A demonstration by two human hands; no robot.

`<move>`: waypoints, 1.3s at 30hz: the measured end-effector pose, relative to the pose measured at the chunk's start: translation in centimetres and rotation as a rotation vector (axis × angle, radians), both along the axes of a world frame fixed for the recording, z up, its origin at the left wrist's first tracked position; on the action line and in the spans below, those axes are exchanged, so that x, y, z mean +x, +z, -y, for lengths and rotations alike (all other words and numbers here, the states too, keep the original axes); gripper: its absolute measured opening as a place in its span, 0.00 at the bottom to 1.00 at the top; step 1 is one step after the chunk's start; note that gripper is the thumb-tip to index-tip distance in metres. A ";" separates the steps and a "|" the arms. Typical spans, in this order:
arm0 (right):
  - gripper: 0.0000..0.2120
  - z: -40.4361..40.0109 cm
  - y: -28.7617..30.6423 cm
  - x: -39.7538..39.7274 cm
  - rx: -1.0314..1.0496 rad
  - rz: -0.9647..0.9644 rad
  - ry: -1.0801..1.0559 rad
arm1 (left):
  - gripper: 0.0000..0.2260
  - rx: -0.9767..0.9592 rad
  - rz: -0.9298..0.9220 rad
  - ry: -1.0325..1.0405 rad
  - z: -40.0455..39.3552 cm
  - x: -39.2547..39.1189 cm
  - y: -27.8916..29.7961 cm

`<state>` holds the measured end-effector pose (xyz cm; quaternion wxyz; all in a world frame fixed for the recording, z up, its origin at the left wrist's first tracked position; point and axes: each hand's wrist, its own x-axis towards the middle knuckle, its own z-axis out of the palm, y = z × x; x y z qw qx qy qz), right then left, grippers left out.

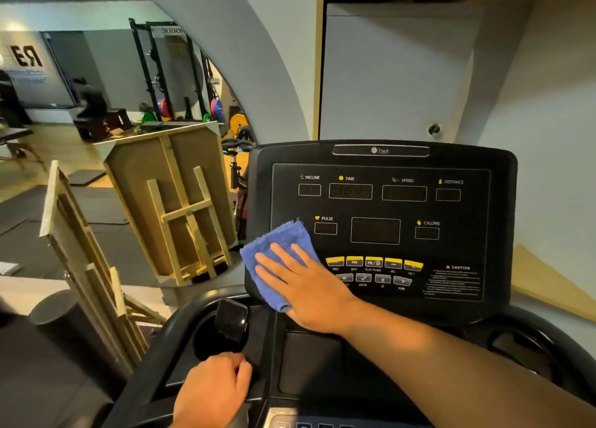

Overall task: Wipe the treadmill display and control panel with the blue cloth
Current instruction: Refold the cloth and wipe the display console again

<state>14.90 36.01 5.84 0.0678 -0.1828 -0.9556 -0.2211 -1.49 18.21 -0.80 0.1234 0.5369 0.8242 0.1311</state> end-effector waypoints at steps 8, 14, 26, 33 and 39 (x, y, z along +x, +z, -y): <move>0.34 -0.9 -1.5 9.5 -0.102 0.130 0.029 | 0.17 0.019 -0.015 -0.034 0.6 0.1 0.4; 0.32 0.4 -0.9 2.8 -0.121 0.075 0.112 | 0.17 0.011 -0.021 -0.025 0.6 0.4 0.4; 0.31 -1.0 -2.6 14.4 -0.180 0.008 -0.034 | 0.18 -0.045 -0.044 -0.031 0.7 1.1 1.2; 0.38 -2.0 -1.8 25.1 -0.162 -0.018 -0.322 | 0.17 -0.067 -0.020 0.011 0.8 1.3 1.6; 0.37 -1.1 -1.3 20.1 -0.106 -0.287 -0.452 | 0.17 -0.077 0.002 0.028 0.9 1.3 1.8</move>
